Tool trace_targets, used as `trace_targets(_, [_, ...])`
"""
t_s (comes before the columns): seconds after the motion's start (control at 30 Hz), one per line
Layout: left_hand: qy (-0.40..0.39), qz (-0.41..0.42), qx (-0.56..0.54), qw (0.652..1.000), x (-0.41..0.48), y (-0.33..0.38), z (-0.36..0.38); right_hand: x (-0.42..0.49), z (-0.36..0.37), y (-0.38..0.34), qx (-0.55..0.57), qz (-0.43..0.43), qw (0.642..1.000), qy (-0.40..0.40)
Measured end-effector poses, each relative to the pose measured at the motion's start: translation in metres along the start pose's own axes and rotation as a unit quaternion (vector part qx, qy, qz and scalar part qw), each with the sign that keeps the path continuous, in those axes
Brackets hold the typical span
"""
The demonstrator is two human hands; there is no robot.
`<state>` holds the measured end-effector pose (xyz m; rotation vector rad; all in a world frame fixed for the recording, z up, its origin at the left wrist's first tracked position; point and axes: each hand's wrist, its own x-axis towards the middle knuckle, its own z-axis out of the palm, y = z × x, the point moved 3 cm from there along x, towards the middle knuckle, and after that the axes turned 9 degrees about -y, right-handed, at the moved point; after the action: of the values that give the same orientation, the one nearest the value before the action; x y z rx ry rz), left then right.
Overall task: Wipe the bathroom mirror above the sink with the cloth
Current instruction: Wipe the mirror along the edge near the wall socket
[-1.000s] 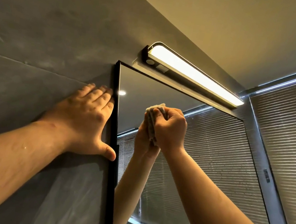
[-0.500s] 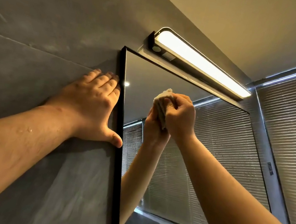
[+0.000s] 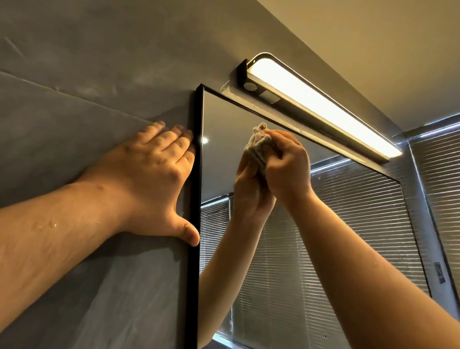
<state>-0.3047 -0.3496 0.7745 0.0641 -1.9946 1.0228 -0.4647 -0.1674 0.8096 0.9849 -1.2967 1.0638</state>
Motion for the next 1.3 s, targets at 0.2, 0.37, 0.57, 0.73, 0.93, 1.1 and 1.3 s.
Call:
trace_targets(0.2, [-0.007, -0.001, -0.012, 1.000, -0.001, 0.001, -0.002, 0.037, -0.005, -0.001, 0.034, -0.012, 0.999, -0.031])
trace_targets(0.37, [-0.003, -0.004, -0.011, 1.000, -0.001, 0.001, -0.002, 0.046, -0.006, 0.005, 0.031, 0.000, 0.999, -0.043])
trace_targets(0.57, [-0.008, -0.003, -0.015, 1.000, -0.002, 0.000, -0.001, 0.003, -0.006, -0.018, 0.009, -0.081, 0.995, -0.065])
trace_targets(0.73, [-0.011, -0.001, -0.010, 1.000, -0.001, 0.000, -0.001, -0.049, -0.004, -0.020, -0.019, -0.079, 0.994, -0.078])
trace_targets(0.93, [-0.012, -0.003, -0.010, 1.000, -0.001, -0.001, 0.001, -0.045, 0.000, -0.026, -0.009, -0.066, 0.995, -0.073])
trace_targets(1.1, [-0.003, -0.004, -0.024, 1.000, -0.002, 0.000, 0.002, -0.008, 0.009, -0.038, -0.039, -0.072, 0.994, -0.079])
trace_targets(1.3, [0.005, -0.004, -0.026, 1.000, -0.003, -0.001, 0.001, 0.045, 0.018, -0.048, -0.087, -0.086, 0.989, -0.084])
